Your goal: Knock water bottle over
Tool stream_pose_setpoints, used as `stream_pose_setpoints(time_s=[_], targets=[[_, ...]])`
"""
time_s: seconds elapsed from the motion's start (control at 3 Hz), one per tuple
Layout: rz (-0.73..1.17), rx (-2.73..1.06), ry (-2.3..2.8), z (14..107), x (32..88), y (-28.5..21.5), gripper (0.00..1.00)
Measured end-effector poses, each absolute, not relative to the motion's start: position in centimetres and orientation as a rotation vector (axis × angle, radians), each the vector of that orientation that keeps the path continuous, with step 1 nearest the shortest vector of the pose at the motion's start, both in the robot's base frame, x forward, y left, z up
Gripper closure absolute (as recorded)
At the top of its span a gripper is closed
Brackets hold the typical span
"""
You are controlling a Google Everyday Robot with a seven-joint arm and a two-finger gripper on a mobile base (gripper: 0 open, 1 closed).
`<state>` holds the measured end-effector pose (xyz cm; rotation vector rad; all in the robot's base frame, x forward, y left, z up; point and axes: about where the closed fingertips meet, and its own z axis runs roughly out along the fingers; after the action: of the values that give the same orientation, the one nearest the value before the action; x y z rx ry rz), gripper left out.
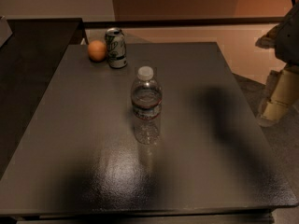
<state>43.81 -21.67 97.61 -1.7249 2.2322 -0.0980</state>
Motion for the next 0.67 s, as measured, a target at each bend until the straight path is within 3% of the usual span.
stream_pose_setpoints(time_s=[0.67], targets=[[-0.073, -1.746, 2.192, 97.6, 43.99, -20.71, 0.0]])
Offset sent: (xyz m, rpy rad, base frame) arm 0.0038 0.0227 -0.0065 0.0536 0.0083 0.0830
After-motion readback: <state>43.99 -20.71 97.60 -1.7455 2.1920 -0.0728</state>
